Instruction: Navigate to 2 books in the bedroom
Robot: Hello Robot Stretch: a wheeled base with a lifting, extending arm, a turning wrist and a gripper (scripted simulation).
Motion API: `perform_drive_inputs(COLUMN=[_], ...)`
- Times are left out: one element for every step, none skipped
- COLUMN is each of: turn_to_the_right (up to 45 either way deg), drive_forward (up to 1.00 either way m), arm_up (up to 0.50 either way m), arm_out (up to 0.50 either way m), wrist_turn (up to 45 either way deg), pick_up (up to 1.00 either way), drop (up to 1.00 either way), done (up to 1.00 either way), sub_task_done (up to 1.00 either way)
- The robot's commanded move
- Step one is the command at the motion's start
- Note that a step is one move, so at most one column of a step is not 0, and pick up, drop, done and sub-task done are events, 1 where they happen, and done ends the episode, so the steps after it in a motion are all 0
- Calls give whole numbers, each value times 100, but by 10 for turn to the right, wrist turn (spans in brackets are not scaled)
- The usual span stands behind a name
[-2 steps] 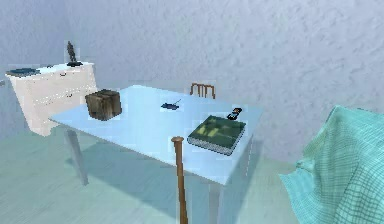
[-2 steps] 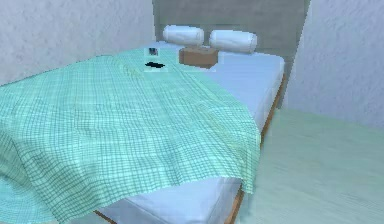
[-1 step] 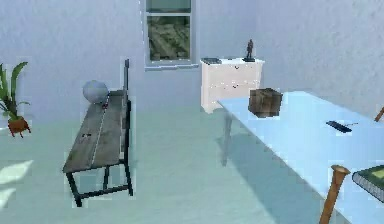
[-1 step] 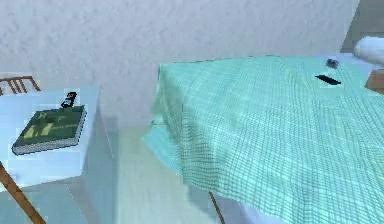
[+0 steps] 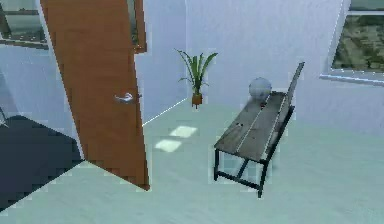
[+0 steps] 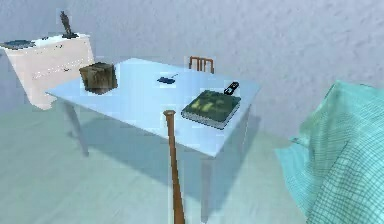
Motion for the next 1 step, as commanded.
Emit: perform_drive_inputs(turn_to_the_right=[-210], drive_forward=[0], arm_up=[0], arm_out=[0], wrist_turn=[0], pick_up=[0], drop=[0], done=[0], sub_task_done=[0])
